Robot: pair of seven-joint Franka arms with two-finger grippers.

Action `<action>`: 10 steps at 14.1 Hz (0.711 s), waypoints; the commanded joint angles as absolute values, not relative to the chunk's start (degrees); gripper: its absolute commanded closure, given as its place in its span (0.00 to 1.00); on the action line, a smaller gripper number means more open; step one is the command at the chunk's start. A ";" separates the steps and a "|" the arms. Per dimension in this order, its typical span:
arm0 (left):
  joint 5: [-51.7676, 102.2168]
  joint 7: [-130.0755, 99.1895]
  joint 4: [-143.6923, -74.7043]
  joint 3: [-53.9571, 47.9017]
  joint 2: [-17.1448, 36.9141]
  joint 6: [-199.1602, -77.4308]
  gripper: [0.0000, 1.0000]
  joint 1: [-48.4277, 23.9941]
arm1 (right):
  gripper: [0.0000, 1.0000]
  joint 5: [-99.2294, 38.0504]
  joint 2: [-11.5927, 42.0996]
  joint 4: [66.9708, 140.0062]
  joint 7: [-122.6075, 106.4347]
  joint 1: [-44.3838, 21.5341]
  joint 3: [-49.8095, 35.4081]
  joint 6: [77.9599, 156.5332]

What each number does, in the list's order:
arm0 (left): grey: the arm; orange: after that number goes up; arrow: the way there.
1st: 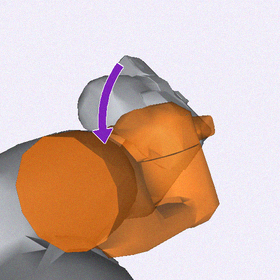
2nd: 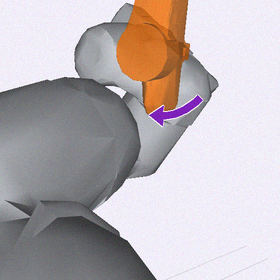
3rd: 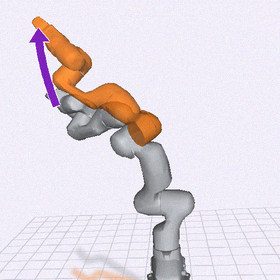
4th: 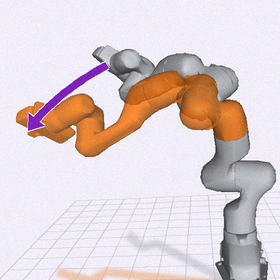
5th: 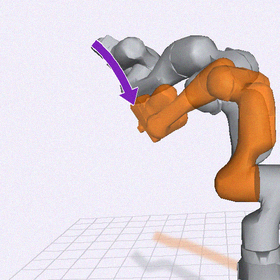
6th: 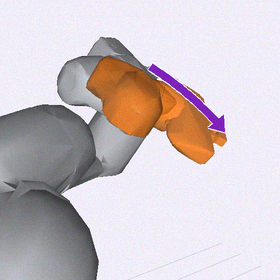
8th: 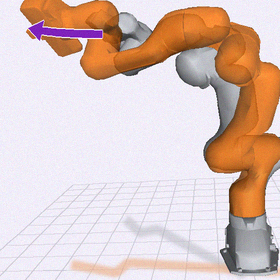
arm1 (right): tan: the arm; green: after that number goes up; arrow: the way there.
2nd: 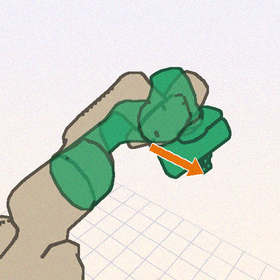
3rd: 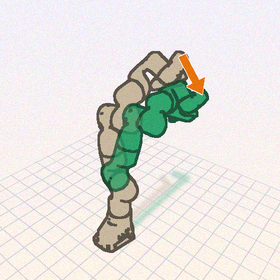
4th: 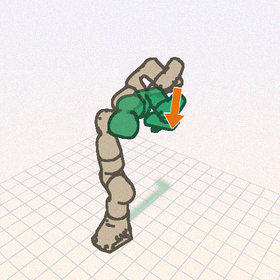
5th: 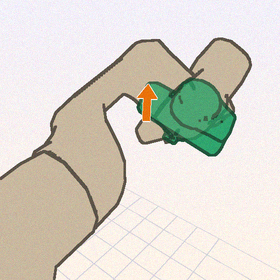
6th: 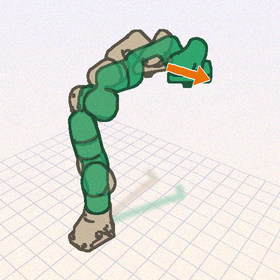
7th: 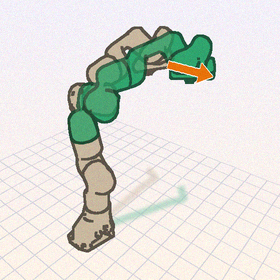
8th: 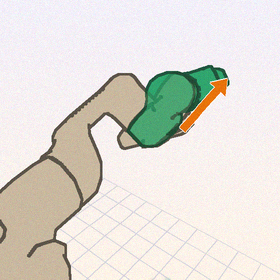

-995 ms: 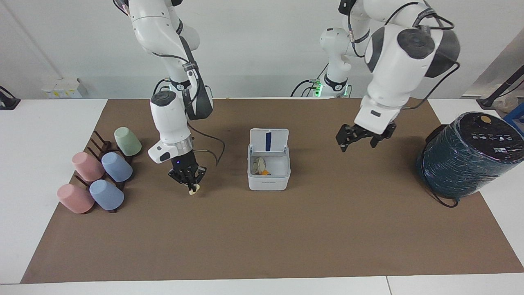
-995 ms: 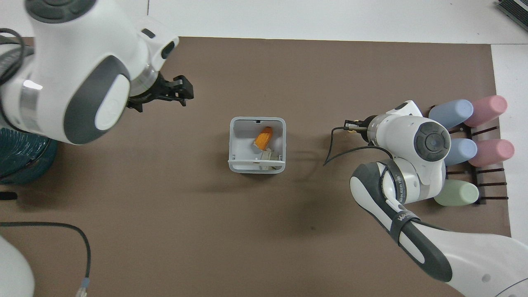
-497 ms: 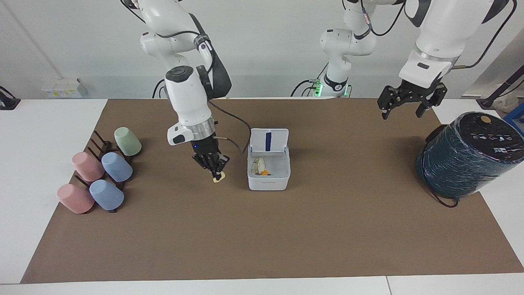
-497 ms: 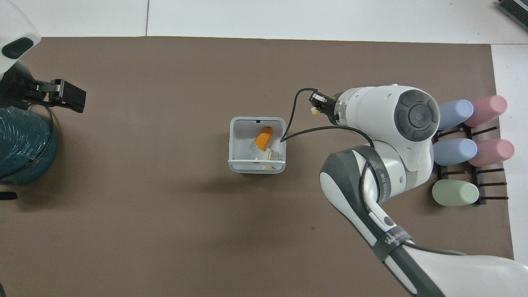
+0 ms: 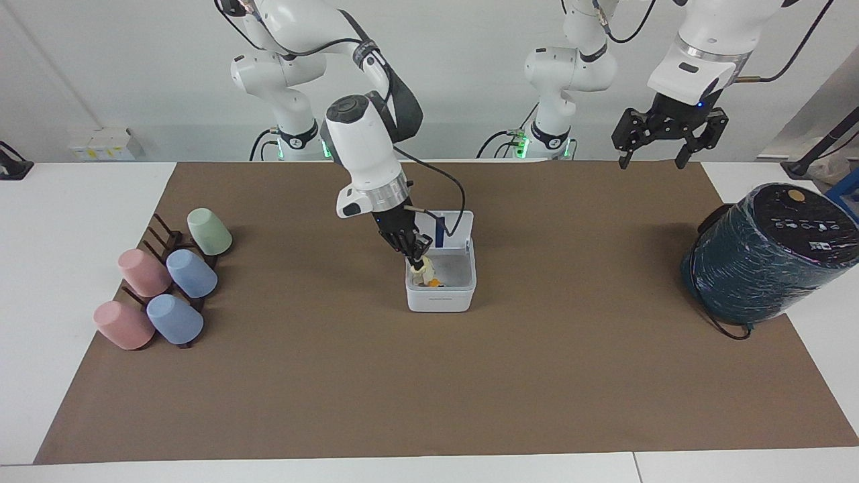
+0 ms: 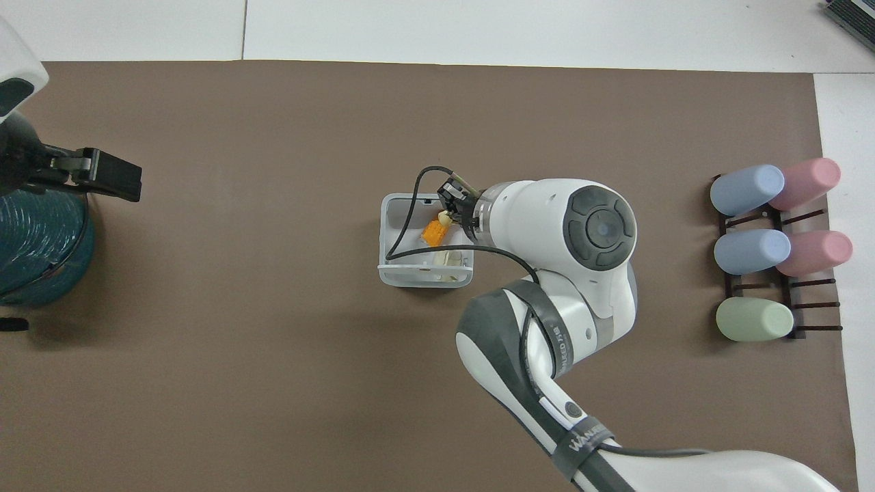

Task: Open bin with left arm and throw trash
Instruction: 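Move the yellow chip over the bin with the right gripper and release it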

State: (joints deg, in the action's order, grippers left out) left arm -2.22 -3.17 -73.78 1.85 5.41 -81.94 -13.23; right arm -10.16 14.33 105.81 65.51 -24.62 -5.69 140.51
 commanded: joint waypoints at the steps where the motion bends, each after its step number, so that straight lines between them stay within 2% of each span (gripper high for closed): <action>1: -1.23 -2.46 -75.06 2.29 4.66 -83.67 0.00 -13.27 | 0.36 -11.43 15.29 105.64 67.41 -25.75 -5.63 139.84; 2: -1.23 -2.46 -75.15 2.29 4.66 -83.67 0.00 -13.27 | 0.12 -11.25 15.38 105.56 67.41 -25.66 -5.62 139.75; 3: -1.23 -2.55 -75.32 2.29 4.57 -83.58 0.00 -13.27 | 0.00 -10.90 15.29 105.64 67.33 -25.75 -5.62 139.66; 10: -1.23 -2.90 -80.16 2.64 2.37 -86.13 0.00 -13.27 | 0.00 -8.79 14.33 106.34 66.80 -25.05 -5.54 139.57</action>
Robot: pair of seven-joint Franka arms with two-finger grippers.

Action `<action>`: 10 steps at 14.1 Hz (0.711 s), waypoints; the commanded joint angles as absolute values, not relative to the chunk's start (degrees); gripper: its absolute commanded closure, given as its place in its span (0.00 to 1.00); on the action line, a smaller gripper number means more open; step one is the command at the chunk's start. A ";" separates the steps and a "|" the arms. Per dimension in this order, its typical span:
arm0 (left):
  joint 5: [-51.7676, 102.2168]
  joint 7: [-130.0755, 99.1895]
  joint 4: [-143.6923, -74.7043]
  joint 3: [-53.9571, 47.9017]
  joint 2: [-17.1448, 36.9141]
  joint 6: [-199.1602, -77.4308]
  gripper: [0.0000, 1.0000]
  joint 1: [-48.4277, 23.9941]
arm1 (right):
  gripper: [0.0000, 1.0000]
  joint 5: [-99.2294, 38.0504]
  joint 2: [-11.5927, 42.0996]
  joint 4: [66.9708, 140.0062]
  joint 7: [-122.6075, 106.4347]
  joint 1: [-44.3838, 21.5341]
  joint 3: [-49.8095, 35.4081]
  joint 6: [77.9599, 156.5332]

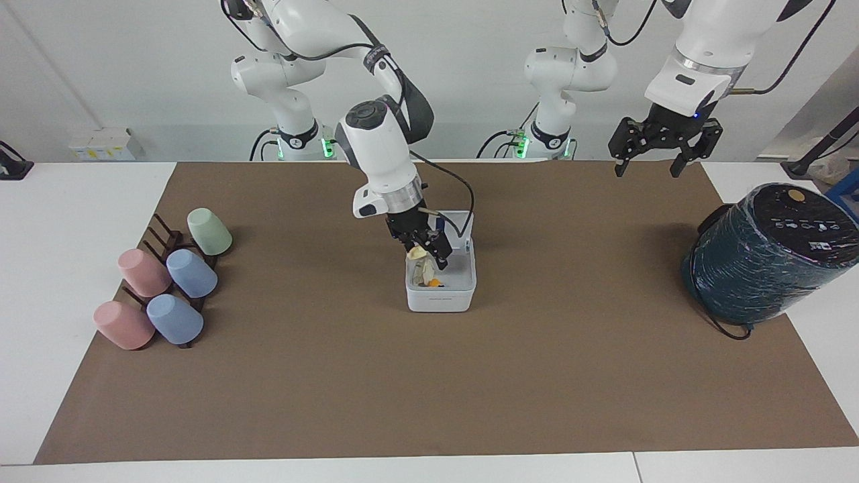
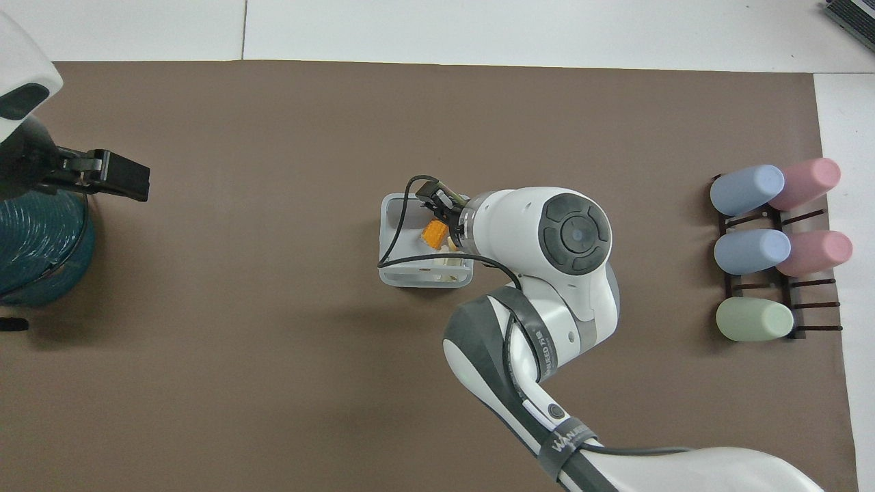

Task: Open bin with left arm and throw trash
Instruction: 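Move the yellow chip over the bin with the right gripper and release it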

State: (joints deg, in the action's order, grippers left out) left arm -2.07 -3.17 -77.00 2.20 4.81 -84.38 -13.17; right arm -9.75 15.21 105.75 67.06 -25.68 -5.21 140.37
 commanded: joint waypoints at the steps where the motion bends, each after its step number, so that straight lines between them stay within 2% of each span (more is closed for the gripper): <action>1: -1.32 -2.99 -80.16 2.64 2.37 -86.05 0.00 -13.18 | 0.00 -8.79 14.24 106.61 66.71 -25.05 -5.54 139.92; 5: -1.32 -2.46 -80.16 2.64 2.37 -86.22 0.00 -13.18 | 0.00 -8.96 15.03 106.52 66.80 -25.22 -5.62 143.69; 7: -1.41 -2.63 -80.07 2.72 2.37 -86.13 0.00 -13.10 | 0.00 -8.88 14.86 106.52 66.62 -25.14 -5.54 142.74; 10: -1.49 -2.72 -80.24 2.64 2.29 -85.78 0.00 -13.01 | 0.00 -6.61 11.53 109.41 64.44 -23.39 -5.27 140.63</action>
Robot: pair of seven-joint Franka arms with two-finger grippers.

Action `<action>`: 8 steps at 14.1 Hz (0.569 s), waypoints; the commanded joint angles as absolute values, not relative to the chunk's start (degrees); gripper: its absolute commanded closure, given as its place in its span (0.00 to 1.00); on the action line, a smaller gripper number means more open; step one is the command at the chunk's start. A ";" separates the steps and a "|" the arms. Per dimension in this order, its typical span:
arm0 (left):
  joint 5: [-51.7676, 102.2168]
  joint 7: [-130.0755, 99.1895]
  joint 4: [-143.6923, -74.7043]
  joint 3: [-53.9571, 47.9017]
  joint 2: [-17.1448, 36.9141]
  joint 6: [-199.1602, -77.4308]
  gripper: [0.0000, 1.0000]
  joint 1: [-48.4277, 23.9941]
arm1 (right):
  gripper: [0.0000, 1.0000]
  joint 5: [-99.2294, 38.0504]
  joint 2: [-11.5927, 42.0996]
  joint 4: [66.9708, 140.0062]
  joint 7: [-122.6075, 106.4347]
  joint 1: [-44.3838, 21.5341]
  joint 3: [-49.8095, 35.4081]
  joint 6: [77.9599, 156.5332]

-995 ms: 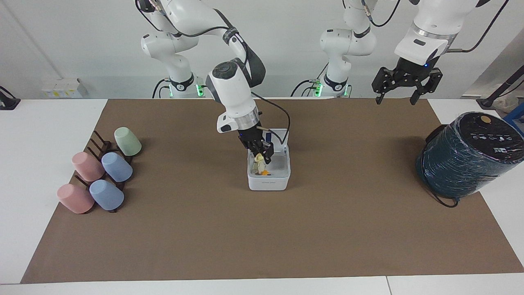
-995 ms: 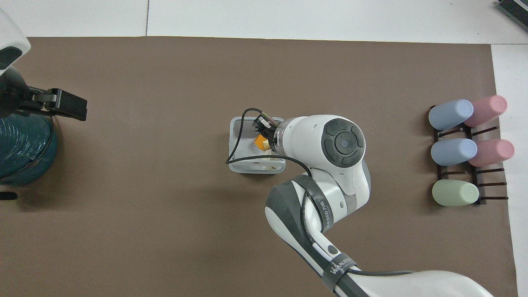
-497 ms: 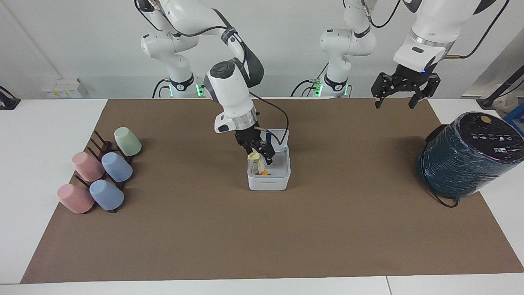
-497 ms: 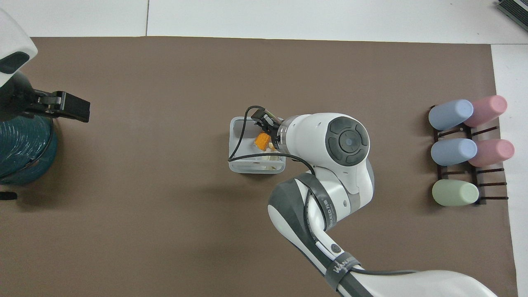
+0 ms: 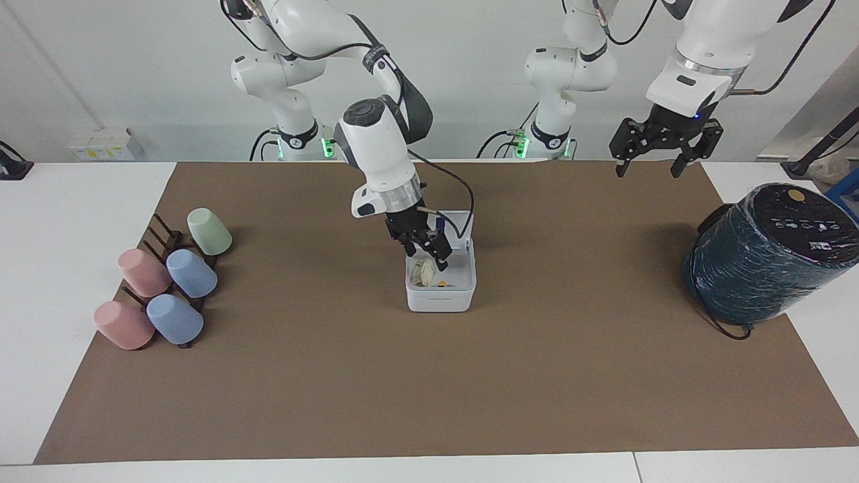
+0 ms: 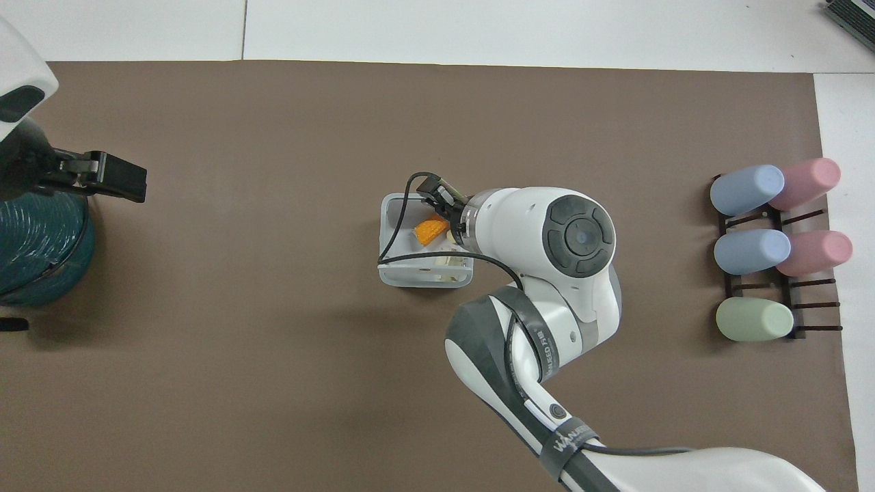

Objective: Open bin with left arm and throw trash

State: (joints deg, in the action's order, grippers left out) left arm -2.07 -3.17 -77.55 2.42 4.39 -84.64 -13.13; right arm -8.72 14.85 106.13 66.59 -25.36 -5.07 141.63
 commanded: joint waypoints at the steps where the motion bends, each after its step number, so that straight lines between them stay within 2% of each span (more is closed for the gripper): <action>1: -1.49 -2.64 -80.24 2.64 2.20 -85.78 0.00 -13.01 | 0.00 -4.59 9.25 111.86 63.29 -22.33 -5.27 140.63; 4: -1.58 -2.64 -80.24 2.72 2.20 -85.87 0.00 -12.48 | 0.00 -1.94 2.75 117.75 60.05 -18.65 -5.27 138.88; 6: -1.58 -2.64 -80.33 2.72 2.20 -85.69 0.00 -12.39 | 0.00 -1.93 -1.74 119.44 52.87 -14.44 -5.36 132.32; 8: -1.58 -2.72 -80.42 2.72 2.11 -85.61 0.00 -12.39 | 0.00 -1.93 -3.86 117.44 42.68 -11.53 -5.19 124.32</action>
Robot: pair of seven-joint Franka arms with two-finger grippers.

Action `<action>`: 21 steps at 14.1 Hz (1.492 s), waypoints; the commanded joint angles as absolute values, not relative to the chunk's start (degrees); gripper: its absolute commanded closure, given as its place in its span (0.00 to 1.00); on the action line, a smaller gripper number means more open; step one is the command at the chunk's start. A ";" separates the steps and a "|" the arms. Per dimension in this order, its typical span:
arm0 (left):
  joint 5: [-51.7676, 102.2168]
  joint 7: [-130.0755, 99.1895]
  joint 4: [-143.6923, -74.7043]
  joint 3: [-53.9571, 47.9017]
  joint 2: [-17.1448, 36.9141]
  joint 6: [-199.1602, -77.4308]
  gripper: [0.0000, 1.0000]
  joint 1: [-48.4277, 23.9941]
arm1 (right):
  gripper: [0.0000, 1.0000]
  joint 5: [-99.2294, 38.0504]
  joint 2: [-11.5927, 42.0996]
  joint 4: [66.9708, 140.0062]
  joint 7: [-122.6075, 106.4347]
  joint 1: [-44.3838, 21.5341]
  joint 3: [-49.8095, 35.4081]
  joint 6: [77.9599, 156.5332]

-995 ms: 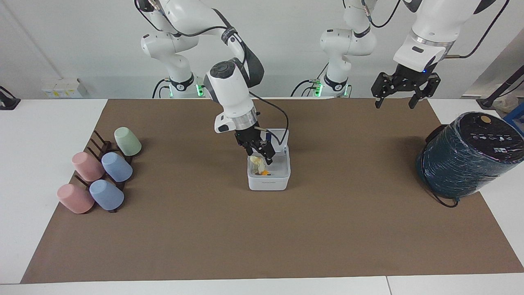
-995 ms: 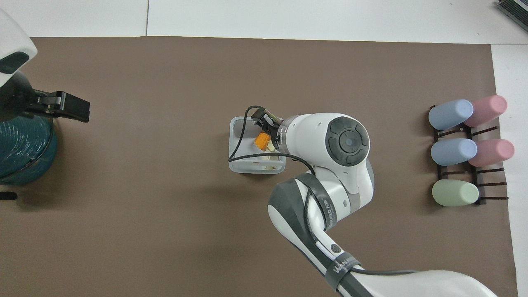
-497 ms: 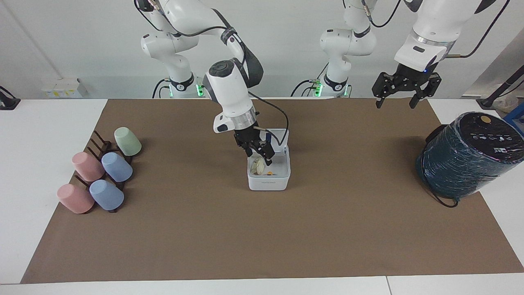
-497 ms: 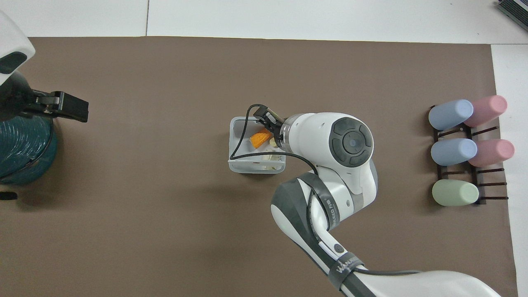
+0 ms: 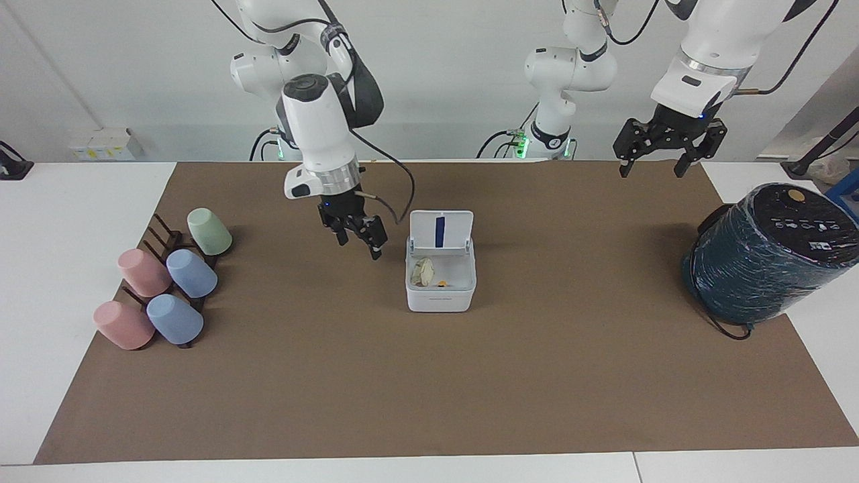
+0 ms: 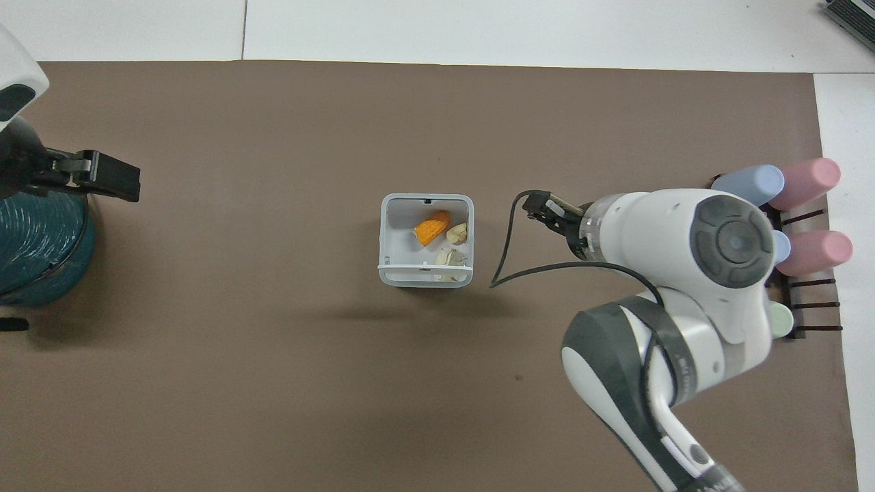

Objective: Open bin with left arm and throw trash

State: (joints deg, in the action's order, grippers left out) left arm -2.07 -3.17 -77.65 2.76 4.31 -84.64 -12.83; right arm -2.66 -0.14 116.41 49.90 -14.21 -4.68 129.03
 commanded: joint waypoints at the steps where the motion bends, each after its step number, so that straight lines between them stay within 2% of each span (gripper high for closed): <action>1: -1.58 -2.64 -80.42 2.72 2.11 -85.43 0.00 -12.48 | 0.00 -1.93 -4.30 115.42 38.80 -10.12 -5.19 120.62; 4: -1.58 -2.64 -80.77 2.72 2.02 -85.61 0.00 -12.39 | 0.00 -1.76 -3.69 107.77 25.87 -7.21 -5.19 111.82; 10: -1.58 -2.55 -80.86 2.72 1.93 -85.61 0.00 -12.48 | 0.00 1.05 -2.20 98.19 12.77 -2.55 -5.01 102.50; 12: -1.58 -2.55 -81.03 2.64 1.85 -85.61 0.00 -12.57 | 0.00 3.33 -0.19 92.75 9.42 -1.76 -5.01 96.62; 15: -1.58 -2.37 -82.53 2.72 1.06 -85.61 0.00 -12.48 | 0.00 4.22 1.49 88.17 6.33 -0.09 -5.10 92.13; 18: -1.58 -2.37 -82.53 2.64 1.05 -85.78 0.00 -12.48 | 0.00 2.99 1.93 87.97 5.98 0.26 -5.10 91.05; 21: -1.58 -2.37 -82.53 2.64 1.05 -85.69 0.00 -12.48 | 0.00 2.99 -0.34 93.23 5.89 0.61 -5.01 91.93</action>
State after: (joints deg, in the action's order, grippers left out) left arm -2.07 -3.16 -79.99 2.71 3.07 -84.63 -12.80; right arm 3.34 0.94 90.64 7.53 -0.77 -4.44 92.03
